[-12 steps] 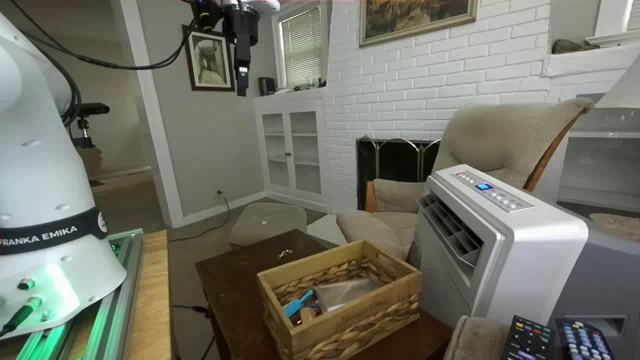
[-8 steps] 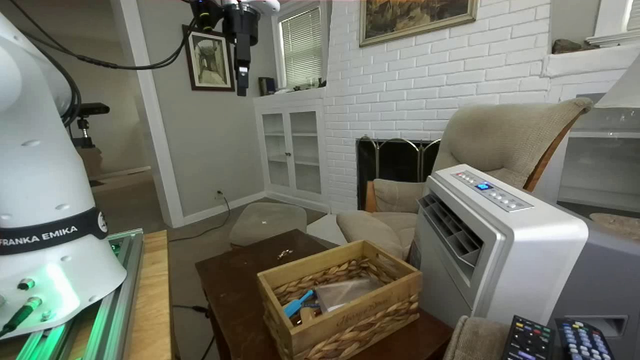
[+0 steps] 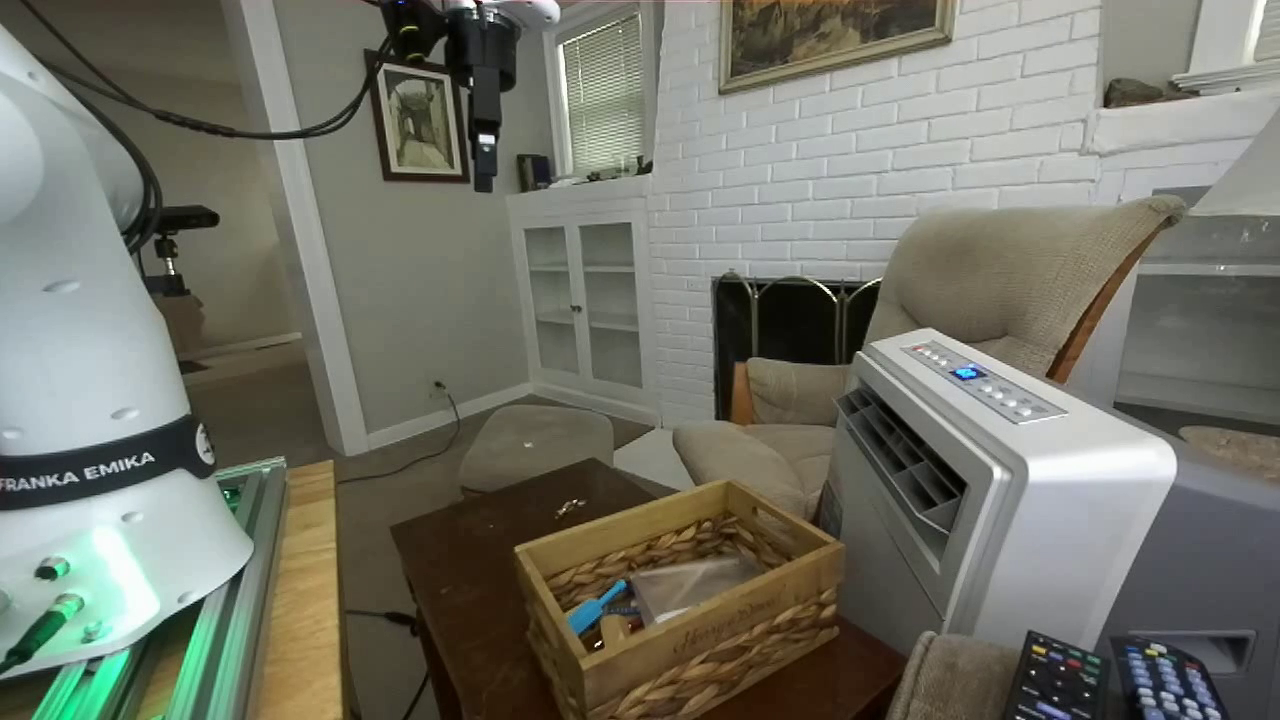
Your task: Shift one remote to the basket
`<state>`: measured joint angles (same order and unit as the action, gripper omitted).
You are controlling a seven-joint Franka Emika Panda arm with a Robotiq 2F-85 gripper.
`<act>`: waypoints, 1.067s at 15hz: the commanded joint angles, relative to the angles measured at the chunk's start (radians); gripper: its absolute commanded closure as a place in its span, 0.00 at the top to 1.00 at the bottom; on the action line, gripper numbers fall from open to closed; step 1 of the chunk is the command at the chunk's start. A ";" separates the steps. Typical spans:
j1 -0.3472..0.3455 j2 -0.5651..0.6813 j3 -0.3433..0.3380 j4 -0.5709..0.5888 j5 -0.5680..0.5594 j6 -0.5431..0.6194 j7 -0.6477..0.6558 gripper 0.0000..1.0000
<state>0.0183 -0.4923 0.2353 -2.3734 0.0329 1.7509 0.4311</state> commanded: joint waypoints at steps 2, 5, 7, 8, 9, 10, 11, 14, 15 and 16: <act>0.014 0.002 -0.012 0.002 -0.006 -0.002 0.005 1.00; 0.014 0.002 -0.012 0.002 -0.006 -0.002 0.005 1.00; 0.014 0.002 -0.012 0.002 -0.006 -0.002 0.005 1.00; 0.014 0.002 -0.012 0.002 -0.006 -0.002 0.005 1.00; 0.014 0.002 -0.012 0.002 -0.006 -0.002 0.005 1.00; 0.014 0.002 -0.012 0.002 -0.006 -0.002 0.005 1.00; 0.014 0.002 -0.012 0.002 -0.006 -0.002 0.005 1.00; 0.007 0.026 -0.013 0.019 0.007 -0.018 0.027 1.00; -0.007 0.074 -0.014 0.049 0.016 -0.037 0.062 1.00; -0.018 0.107 -0.020 0.065 0.026 -0.029 0.092 1.00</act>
<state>0.0168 -0.4830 0.2318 -2.3716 0.0329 1.7490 0.4486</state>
